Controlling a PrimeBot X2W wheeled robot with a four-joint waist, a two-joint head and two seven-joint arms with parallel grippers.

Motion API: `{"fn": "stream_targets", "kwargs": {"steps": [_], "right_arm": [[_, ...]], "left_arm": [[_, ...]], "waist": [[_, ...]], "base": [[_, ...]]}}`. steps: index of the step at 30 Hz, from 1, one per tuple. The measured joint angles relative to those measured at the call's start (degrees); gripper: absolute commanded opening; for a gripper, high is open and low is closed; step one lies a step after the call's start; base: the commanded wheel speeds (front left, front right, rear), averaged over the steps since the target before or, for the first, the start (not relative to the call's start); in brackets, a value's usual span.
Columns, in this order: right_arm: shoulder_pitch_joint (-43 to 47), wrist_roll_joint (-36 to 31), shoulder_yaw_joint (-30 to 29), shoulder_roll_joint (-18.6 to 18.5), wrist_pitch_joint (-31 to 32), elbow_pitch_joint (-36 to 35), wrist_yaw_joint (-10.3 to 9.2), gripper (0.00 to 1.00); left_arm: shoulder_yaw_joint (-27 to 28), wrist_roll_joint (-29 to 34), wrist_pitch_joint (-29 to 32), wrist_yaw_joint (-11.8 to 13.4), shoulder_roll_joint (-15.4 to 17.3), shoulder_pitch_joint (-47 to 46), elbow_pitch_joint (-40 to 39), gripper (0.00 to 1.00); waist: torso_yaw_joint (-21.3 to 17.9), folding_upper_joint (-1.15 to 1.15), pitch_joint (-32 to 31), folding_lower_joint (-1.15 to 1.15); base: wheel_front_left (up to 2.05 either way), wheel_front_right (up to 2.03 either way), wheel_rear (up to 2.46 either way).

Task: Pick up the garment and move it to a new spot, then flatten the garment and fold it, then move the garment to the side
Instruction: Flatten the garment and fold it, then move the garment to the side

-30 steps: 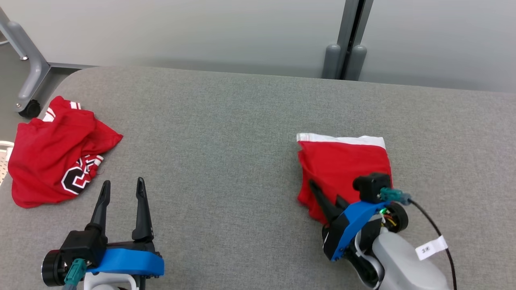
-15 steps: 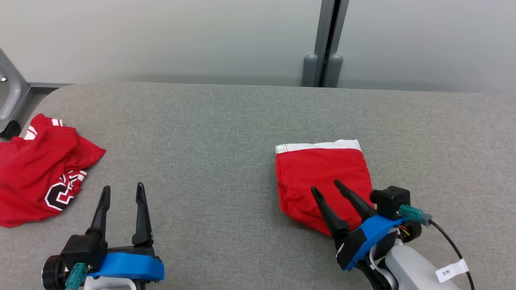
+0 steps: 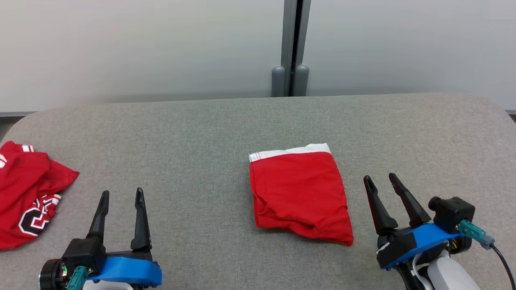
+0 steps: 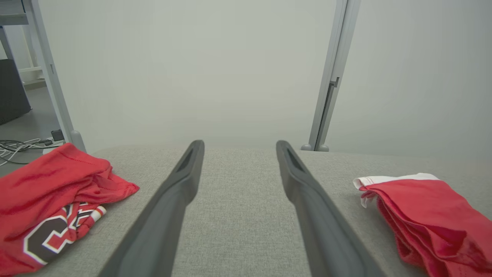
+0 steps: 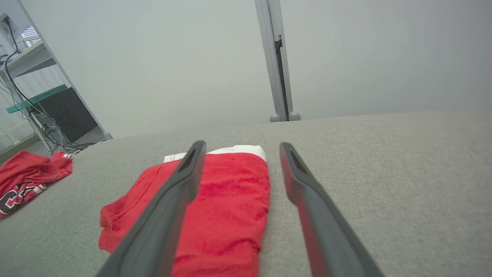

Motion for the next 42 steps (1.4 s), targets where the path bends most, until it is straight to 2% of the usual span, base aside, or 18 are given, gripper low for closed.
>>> {"fn": "stream_targets", "kwargs": {"steps": [9, 18, 27, 42], "right_arm": [[7.2, -5.6, -7.9, 2.7, 0.0, -5.9, 0.0, 1.0], [12.4, -13.1, -12.9, 5.6, -0.1, -12.5, 0.0, 1.0], [15.3, -16.8, -15.6, 7.0, 0.0, -15.1, 0.0, 1.0], [15.9, -18.1, -16.7, 7.5, 1.6, -15.0, 0.0, 1.0]], "left_arm": [[0.7, 1.3, 0.0, 0.1, 0.0, 1.5, 1.0, 1.0], [0.7, 2.2, 0.0, 0.3, 0.5, 2.1, 1.4, 1.0], [-0.1, 2.8, 0.0, 0.5, 1.5, 3.1, 1.3, 1.0], [-1.0, 2.5, 0.0, 0.6, 2.0, 4.0, 1.1, 1.0]], "waist": [[-1.8, 0.0, -2.1, -0.01], [-1.4, 0.0, -2.5, 0.0], [-0.4, 0.0, -3.2, 0.0], [0.2, 0.0, -3.9, 0.0]], "base": [[0.0, 0.0, 0.0], [0.0, 0.0, 0.0], [0.0, 0.0, 0.0], [0.0, 0.0, 0.0]]}}
